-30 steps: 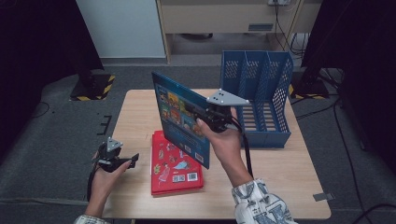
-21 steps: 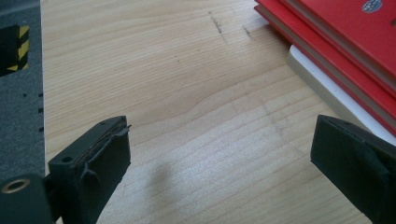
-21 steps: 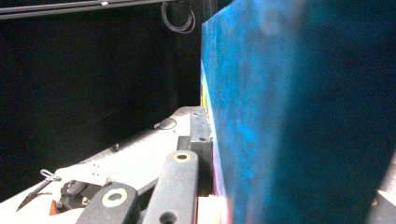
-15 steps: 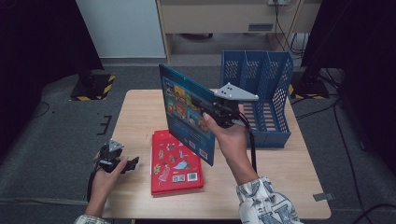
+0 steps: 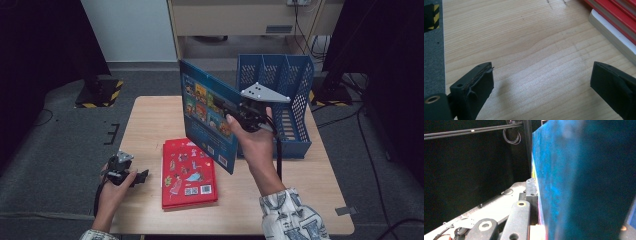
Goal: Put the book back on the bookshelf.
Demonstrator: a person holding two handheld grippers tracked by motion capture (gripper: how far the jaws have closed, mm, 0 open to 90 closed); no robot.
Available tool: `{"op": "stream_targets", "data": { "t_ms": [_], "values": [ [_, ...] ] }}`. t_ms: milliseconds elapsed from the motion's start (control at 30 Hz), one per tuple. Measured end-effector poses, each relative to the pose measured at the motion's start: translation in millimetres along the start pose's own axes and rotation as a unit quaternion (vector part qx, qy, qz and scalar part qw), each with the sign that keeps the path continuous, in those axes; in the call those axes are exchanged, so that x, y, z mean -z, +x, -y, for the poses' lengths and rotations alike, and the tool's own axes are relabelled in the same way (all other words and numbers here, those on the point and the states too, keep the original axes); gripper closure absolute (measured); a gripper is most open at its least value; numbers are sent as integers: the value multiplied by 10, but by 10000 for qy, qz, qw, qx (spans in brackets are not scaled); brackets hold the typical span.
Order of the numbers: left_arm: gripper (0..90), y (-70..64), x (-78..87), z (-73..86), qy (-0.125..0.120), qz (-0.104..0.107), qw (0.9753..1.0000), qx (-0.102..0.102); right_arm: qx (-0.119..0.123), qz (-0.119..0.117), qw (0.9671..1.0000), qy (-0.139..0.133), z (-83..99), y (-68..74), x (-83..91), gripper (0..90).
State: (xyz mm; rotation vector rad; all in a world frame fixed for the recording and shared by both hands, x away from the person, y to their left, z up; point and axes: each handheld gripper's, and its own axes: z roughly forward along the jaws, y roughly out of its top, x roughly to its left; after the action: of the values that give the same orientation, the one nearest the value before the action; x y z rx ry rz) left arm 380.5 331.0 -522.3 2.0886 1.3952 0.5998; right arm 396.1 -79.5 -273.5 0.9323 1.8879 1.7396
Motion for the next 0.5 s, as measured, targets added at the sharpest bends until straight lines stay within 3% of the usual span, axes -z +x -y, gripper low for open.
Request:
{"op": "stream_targets", "data": {
  "t_ms": [500],
  "values": [
    [42,0,-27,19,111,-4,9999,8,-57,152,9998,-97,-105,-77,156,831]
  ]
}}
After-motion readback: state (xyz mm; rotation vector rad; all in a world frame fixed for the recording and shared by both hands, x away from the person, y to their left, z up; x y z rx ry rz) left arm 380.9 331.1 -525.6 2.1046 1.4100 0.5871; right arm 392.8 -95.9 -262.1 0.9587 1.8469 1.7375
